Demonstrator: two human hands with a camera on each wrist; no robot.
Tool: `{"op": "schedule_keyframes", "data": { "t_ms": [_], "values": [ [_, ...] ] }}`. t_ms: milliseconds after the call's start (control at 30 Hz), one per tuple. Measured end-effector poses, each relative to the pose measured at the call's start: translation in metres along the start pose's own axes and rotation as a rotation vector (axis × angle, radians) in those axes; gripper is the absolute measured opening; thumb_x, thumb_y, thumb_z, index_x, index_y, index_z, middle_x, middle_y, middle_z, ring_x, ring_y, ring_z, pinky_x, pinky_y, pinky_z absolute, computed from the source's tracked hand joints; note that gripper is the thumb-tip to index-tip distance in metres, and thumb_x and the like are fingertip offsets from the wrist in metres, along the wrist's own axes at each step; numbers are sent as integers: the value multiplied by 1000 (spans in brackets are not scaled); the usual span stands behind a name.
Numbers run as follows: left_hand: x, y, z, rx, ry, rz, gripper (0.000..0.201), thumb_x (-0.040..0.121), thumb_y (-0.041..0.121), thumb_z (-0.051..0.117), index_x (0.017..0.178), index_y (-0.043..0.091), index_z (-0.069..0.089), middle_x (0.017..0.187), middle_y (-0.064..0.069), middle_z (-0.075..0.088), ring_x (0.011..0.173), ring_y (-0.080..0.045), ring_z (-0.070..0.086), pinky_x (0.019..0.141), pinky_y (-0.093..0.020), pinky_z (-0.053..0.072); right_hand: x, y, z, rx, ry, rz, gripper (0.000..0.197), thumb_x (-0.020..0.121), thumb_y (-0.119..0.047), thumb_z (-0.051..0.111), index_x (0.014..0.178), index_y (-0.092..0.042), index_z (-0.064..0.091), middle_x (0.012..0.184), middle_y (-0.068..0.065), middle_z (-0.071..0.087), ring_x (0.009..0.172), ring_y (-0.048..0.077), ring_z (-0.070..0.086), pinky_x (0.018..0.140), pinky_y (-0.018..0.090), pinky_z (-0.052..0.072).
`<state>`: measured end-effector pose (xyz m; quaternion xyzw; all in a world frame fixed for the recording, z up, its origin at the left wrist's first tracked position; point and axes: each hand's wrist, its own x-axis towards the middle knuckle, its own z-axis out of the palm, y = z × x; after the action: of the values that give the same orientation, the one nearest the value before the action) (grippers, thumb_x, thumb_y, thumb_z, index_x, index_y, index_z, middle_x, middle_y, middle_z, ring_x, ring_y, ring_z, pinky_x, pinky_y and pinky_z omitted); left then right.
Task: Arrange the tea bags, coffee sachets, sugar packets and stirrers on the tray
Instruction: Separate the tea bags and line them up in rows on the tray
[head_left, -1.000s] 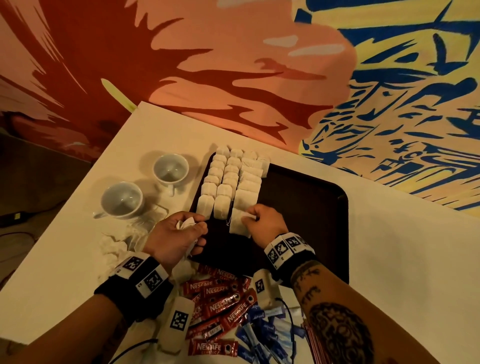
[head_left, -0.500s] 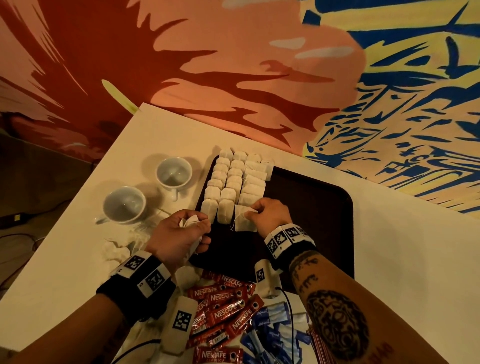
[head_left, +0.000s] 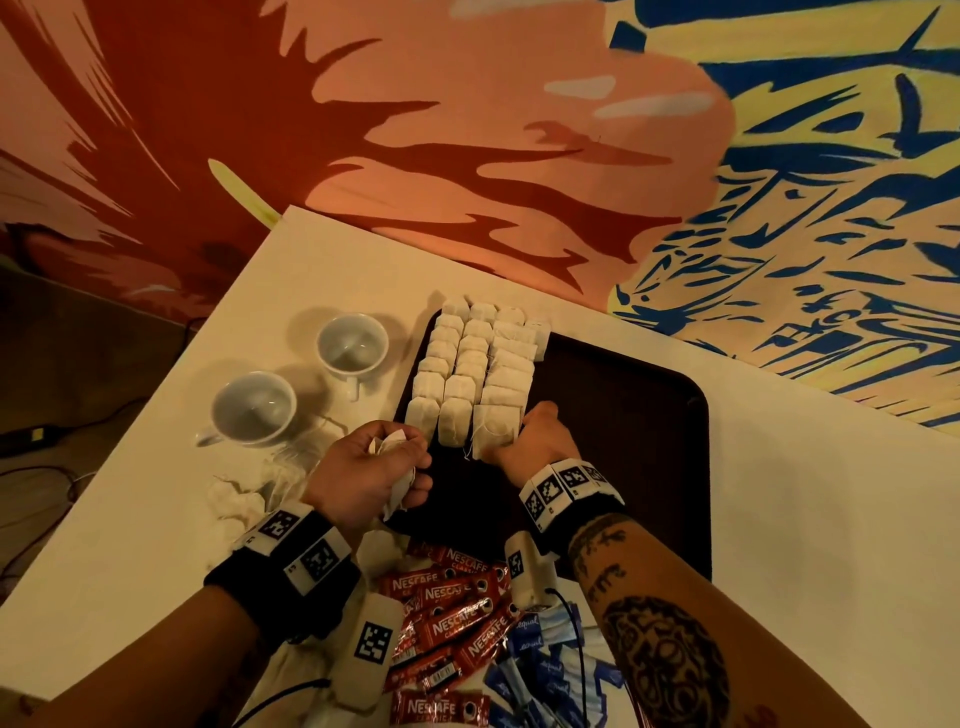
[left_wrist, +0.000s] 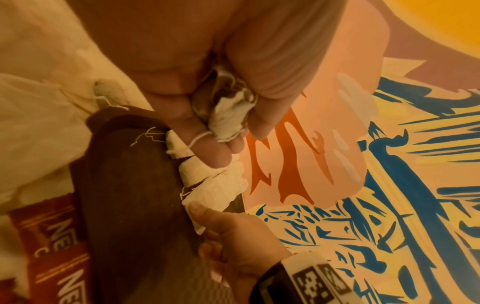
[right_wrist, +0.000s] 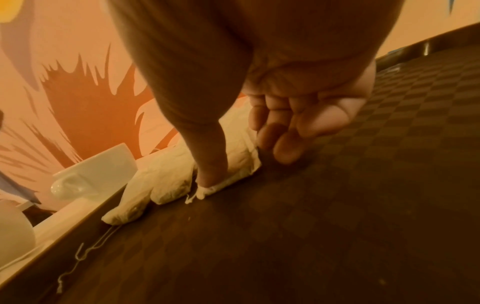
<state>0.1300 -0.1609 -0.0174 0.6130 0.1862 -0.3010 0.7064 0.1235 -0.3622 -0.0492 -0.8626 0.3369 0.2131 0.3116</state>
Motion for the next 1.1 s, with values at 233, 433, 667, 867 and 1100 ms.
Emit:
{"op": "schedule_keyframes", "data": {
  "t_ms": [233, 433, 667, 867, 1100],
  "values": [
    [-1, -4, 3, 9, -13, -24, 3, 92, 8, 65, 92, 5, 64, 76, -12, 69, 60, -21, 65, 53, -29, 55, 1, -1, 1, -3, -19, 55, 66, 82, -37, 77, 128, -8, 39, 123, 13, 60, 112, 31, 62, 76, 32, 46],
    [-4, -3, 7, -106, -20, -39, 11, 92, 0, 60, 102, 5, 59, 86, -19, 71, 73, -30, 69, 61, -34, 58, -2, 5, -5, 12, -5, 23, 65, 81, -42, 78, 125, -11, 41, 118, 9, 61, 106, 27, 63, 77, 33, 48],
    [-11, -1, 17, -231, -151, -43, 16, 92, -6, 54, 102, 3, 60, 99, -22, 72, 88, -33, 70, 77, -43, 60, -50, -4, -12, 309, 35, -428, 13, 93, -35, 66, 105, -30, 65, 93, -10, 63, 81, 8, 62, 71, 20, 45],
    [-18, -8, 27, -109, -189, 24, 22, 73, 6, 79, 94, 6, 70, 91, -27, 67, 73, -33, 64, 69, -40, 54, -74, 1, -10, 422, -50, -653, 22, 92, -31, 70, 102, -51, 65, 108, -9, 67, 99, 3, 62, 89, 22, 50],
    [-24, -21, 30, -106, -241, -36, 51, 63, 12, 90, 107, 10, 64, 97, -15, 71, 87, -31, 69, 74, -42, 57, -72, 8, -12, 486, 24, -538, 14, 93, -22, 67, 84, -33, 70, 87, -10, 72, 83, 1, 66, 77, 18, 52]
  ]
}}
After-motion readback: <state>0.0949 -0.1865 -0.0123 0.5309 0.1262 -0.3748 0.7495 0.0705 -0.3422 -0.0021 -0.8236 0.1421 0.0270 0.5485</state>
